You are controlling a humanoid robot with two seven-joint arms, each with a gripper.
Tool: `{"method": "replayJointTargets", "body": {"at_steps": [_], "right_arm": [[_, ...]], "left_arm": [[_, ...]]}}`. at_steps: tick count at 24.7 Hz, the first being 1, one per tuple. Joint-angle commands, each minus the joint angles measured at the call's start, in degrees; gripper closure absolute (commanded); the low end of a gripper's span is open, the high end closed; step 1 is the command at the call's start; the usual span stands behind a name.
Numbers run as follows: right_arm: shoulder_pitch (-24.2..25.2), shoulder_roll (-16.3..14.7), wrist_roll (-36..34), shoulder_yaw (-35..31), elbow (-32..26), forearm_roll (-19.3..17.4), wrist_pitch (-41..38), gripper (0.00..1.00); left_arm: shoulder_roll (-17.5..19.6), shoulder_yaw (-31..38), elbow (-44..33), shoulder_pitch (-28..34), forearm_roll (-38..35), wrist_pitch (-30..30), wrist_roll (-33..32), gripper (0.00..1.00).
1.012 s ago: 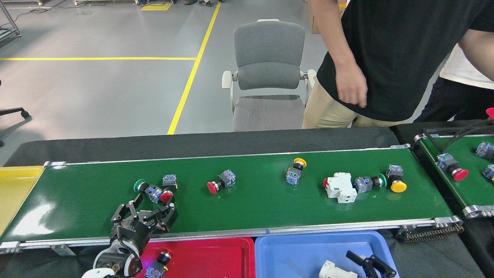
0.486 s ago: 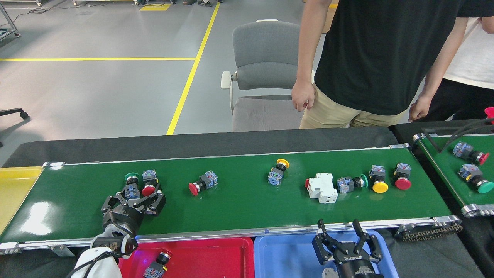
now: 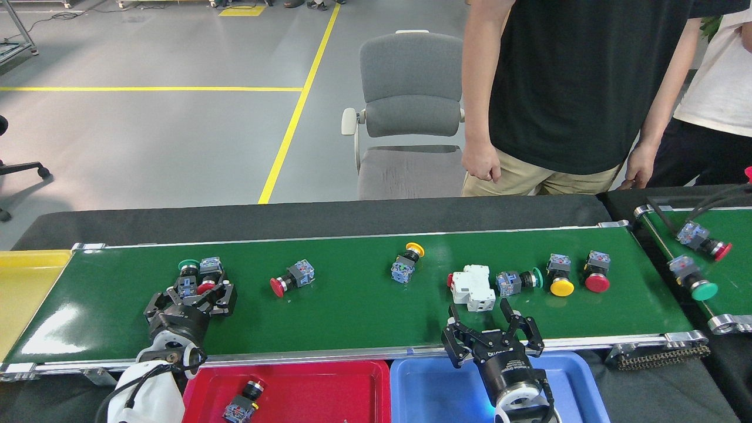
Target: Pick switch part from conveyor to tray
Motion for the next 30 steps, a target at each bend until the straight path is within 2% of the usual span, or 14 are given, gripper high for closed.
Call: {"method": "replayJointTargets", "body": {"at_steps": [1, 7, 10, 11, 13, 14, 15, 17, 21, 24, 27, 28, 29, 30], "right_arm": [[-1.32, 0.75, 1.1, 0.01, 0.29, -0.02, 0.25, 0.02], [-3.87, 1.36, 2.33, -0.08, 3.54, -0.64, 2.01, 0.02], [-6.6, 1.8, 2.51, -0.17, 6.36, -0.81, 2.18, 0.02], [-7.56, 1.8, 2.51, -0.17, 7.5, -0.72, 2.62, 0.05], [-8.27, 1.36, 2.69, -0.08, 8.64, -0.28, 2.71, 0.32], [-8.27, 0.92, 2.77, 0.01, 8.64, -0.02, 2.53, 0.62], [-8.27, 0.75, 2.86, 0.01, 8.64, 0.07, 2.45, 0.85], [-8.09, -0.05, 2.95, 0.97, 8.46, -0.02, 2.18, 0.98], [-5.02, -1.63, 2.33, 1.59, 1.96, -0.28, -1.25, 0.98], [3.33, -8.13, 2.16, 0.71, -11.57, -1.51, -14.17, 0.95], [14.14, -15.25, -0.74, -3.16, -20.54, -6.0, -30.6, 0.88], [16.08, -16.04, -2.15, -4.3, -20.63, -6.26, -35.96, 0.68], [17.31, -16.22, -2.68, -5.62, -20.54, -6.26, -39.83, 0.14], [18.27, -16.22, -2.76, -7.55, -20.36, -6.35, -42.82, 0.01]], "left_arm": [[0.18, -0.57, -1.85, -0.31, 0.08, -3.52, 2.22, 0.76], [0.8, -1.1, -24.0, 12.62, -0.1, -27.78, 1.69, 0.77], [0.97, -1.01, -36.57, 23.6, -0.36, -43.08, 1.43, 0.7], [0.97, -1.01, -39.38, 26.85, -0.28, -43.08, 0.81, 0.58], [0.71, -0.92, -41.4, 29.75, -0.28, -43.08, 0.02, 0.11], [0.53, -1.01, -41.58, 30.19, -0.19, -43.08, 0.11, 0.0], [0.53, -1.01, -41.67, 30.54, -0.1, -43.08, 0.11, 0.0], [0.44, -0.92, -41.84, 30.63, -0.01, -43.08, 0.11, 0.0], [-0.35, 2.33, -42.11, 31.16, 0.16, -40.88, 0.55, 0.0], [-0.08, 9.63, -41.67, 32.13, 0.51, -27.34, 0.63, 0.0], [0.36, 19.38, -38.94, 33.09, 1.31, -25.06, 0.72, 0.0], [0.44, 22.19, -38.15, 34.06, 1.39, -25.06, 0.72, 0.0], [0.44, 24.3, -37.8, 34.76, 1.48, -25.06, 0.72, 0.0], [0.36, 25.36, -37.89, 35.38, 1.48, -25.15, 0.72, 0.0]]}}
